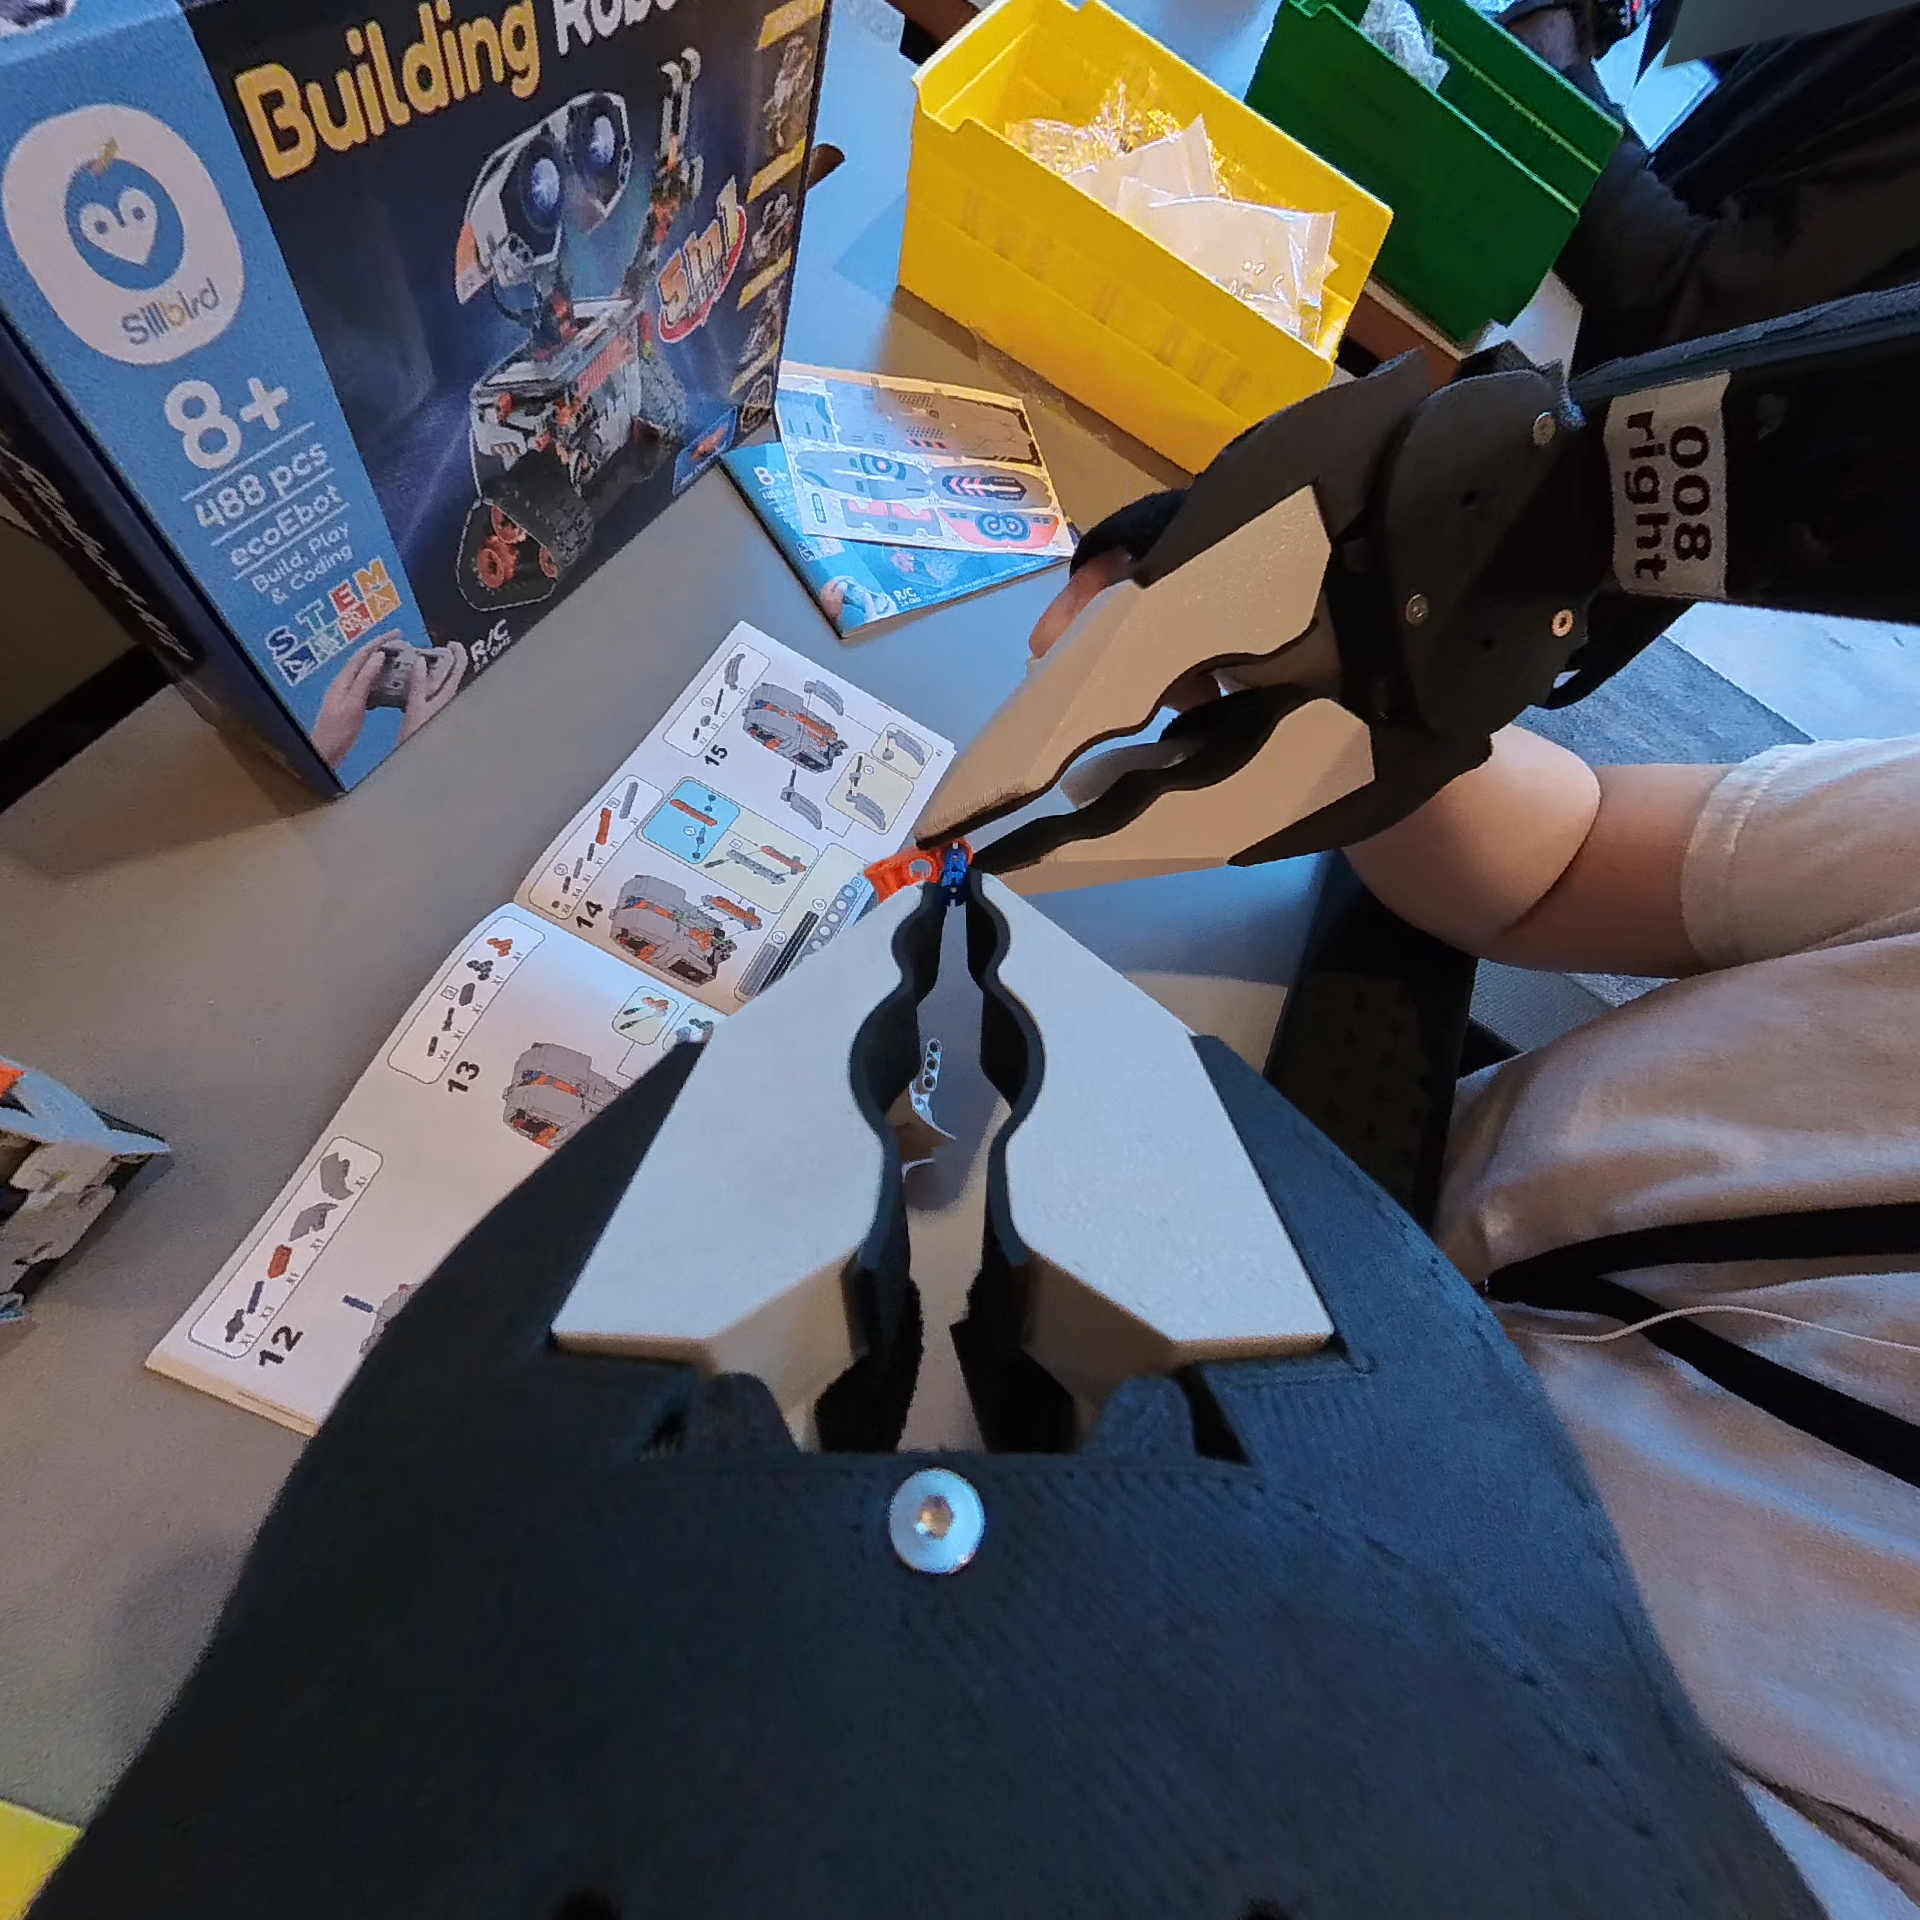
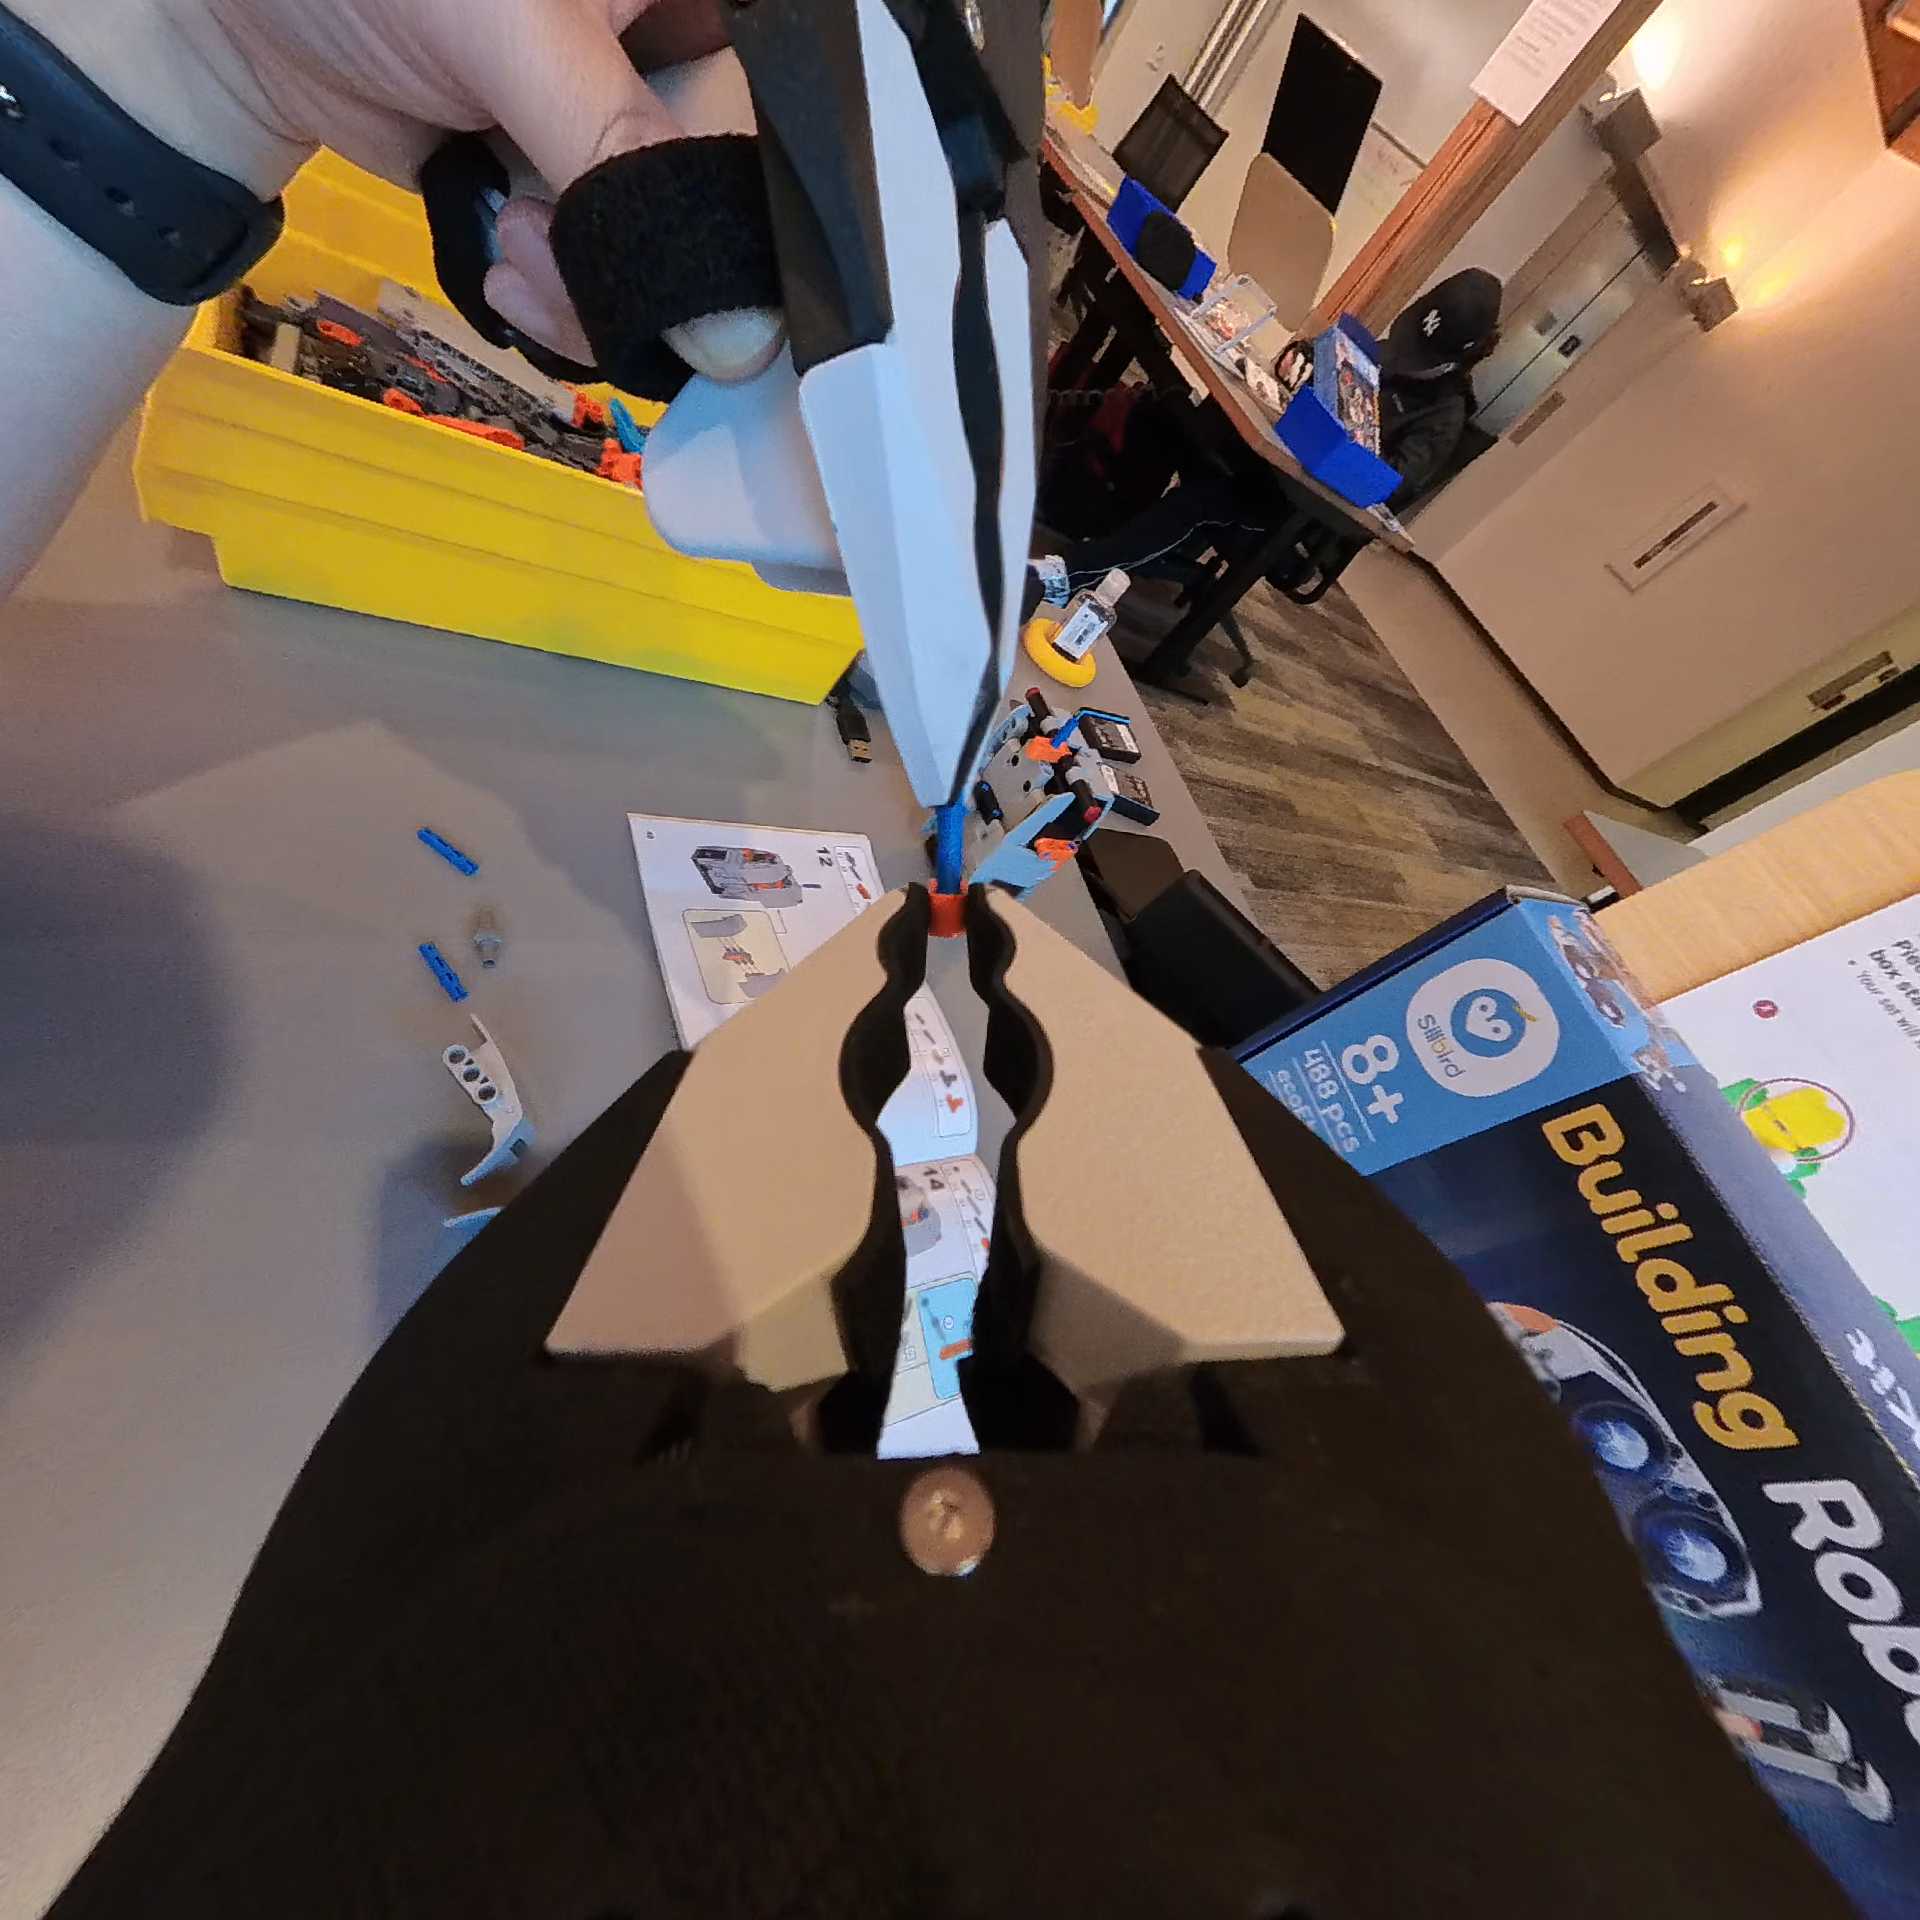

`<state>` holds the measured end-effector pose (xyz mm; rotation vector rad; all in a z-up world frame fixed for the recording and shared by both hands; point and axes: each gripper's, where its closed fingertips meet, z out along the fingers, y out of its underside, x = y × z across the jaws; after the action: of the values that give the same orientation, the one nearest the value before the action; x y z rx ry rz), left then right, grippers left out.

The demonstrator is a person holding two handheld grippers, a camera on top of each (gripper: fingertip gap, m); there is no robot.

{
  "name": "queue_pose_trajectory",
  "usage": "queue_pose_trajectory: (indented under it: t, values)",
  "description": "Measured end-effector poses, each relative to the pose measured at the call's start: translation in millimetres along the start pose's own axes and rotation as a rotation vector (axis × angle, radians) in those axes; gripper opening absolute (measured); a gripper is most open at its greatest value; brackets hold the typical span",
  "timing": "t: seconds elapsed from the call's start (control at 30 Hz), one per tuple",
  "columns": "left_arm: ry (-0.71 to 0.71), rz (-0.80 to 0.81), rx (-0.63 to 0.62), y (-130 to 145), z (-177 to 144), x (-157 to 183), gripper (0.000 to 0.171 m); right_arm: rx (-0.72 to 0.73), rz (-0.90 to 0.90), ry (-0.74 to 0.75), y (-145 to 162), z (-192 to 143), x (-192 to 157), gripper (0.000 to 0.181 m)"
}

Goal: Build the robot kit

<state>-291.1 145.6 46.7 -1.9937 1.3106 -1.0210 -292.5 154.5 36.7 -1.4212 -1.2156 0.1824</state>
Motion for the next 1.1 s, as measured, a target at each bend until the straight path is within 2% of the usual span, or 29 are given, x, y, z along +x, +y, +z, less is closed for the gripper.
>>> queue_pose_trajectory:
  t: [0.53, 0.9, 1.1]
  values:
    - [-0.057, -0.041, -0.082, 16, -1, -6, 0.002, 0.109, 0.137, -0.111, 3, 13, -15, 0.006]
    - [-0.207, -0.019, -0.252, 40, 8, -18, 0.003, 0.002, 0.112, -0.153, 20, 32, -34, 0.006]
    - [-0.216, -0.016, -0.258, 41, 9, -19, 0.003, 0.028, 0.173, -0.202, 17, 36, -43, 0.006]
